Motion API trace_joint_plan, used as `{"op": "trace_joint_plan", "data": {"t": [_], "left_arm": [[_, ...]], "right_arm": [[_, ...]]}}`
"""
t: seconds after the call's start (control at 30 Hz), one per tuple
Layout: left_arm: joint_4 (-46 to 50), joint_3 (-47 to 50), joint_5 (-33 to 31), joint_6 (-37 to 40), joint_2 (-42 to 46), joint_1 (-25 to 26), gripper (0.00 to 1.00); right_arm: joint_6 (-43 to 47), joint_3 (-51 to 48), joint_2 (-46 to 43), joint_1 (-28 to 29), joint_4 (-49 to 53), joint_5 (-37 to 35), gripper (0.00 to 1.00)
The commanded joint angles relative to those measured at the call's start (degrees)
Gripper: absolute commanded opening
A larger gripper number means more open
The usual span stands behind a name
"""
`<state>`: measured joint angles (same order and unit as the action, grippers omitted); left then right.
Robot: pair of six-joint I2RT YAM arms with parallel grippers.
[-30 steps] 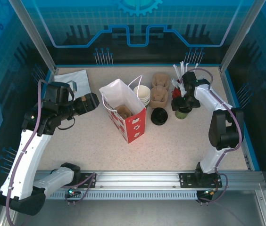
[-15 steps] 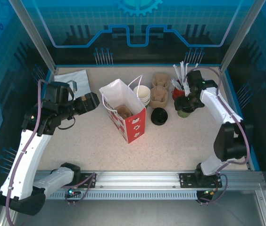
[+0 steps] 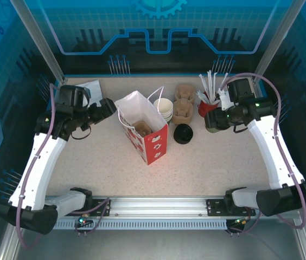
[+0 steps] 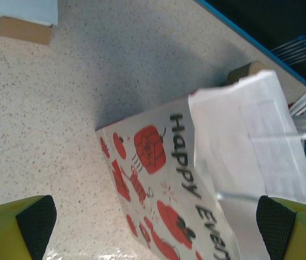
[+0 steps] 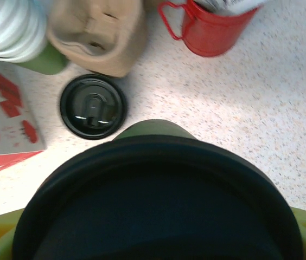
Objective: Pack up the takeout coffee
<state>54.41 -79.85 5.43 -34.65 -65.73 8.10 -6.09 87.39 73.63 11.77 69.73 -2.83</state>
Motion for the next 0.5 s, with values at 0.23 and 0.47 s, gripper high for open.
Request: {"op": "trace_joint_plan", "data": {"t": [0.23,0.47], "left_arm": [[-4.7,-7.3,16.1,2.4,-11.1,-5.5,0.94],[-4.2,-8.4,20.3,3.6,-16.6,-5.4,0.93]], "right_arm": [[-7.6,19.0,1.7,14.2,8.9,2.2,0.8],[-10.3,30.6,8.8,25.2,10.0,0.5,0.79]]}}
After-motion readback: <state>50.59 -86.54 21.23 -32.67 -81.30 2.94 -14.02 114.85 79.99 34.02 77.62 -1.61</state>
